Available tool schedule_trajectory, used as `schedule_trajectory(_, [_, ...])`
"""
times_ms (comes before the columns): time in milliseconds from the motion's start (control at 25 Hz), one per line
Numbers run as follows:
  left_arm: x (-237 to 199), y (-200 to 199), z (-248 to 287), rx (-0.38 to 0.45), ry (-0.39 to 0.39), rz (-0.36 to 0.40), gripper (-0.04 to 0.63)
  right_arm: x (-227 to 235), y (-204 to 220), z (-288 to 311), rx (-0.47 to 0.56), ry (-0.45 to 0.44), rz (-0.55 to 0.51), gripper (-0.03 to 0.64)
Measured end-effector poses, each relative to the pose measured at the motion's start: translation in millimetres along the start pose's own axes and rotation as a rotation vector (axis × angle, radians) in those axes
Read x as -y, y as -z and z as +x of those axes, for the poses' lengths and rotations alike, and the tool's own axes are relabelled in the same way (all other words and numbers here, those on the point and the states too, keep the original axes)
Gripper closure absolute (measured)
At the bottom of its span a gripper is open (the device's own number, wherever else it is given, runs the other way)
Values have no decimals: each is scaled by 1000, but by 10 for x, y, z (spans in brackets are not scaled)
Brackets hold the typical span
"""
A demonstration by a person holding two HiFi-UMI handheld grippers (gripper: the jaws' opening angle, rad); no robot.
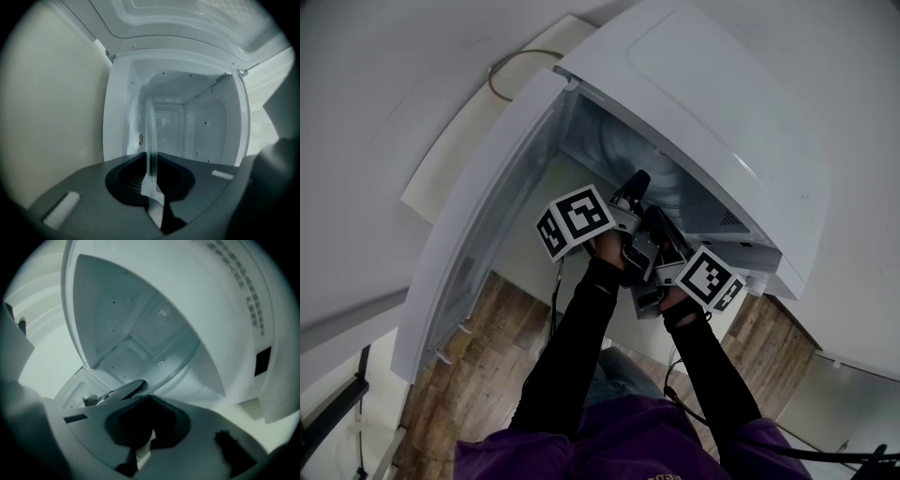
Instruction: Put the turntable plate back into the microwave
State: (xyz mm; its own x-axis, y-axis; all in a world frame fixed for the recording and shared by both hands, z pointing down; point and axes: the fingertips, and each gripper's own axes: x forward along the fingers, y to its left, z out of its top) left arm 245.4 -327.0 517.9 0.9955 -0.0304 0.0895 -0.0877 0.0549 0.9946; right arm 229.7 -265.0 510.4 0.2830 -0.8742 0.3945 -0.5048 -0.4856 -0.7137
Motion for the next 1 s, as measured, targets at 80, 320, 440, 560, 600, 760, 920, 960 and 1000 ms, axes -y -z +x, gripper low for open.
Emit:
schedule_trajectory(80, [16,-7,-2,2,23,-12,562,-27,-16,-9,22,0,-39,606])
schedule_trajectory(320, [46,-27,-13,4,30,-4,563,-48,-36,-12,44,-3,-66,606])
schedule_trajectory(440, [85,-27,-14,7,37,5,561,-63,-66,-20,54,-11,-76,606])
schedule_trajectory(560, [78,10,-32,-27,14,40,553,-51,-67,-25,63,-8,-73,606])
schedule_trajectory(600, [70,33,-40,-45,8,48,541,-47,-70,-30,72,-9,-63,606])
schedule_trajectory(760, [47,86,-129,-66,17,35,494,-48,-74,-36,93,-21,-37,606])
schedule_trajectory(920, [-11,71,-267,-35,8,33,454,-51,-45,-15,79,-26,-39,606])
schedule_trajectory(960, [-36,74,-296,-29,-2,39,447,-40,-37,-15,77,-22,-36,606])
schedule_trajectory(1000, [-55,77,-322,-24,-12,45,448,-26,-31,-16,78,-18,-31,606])
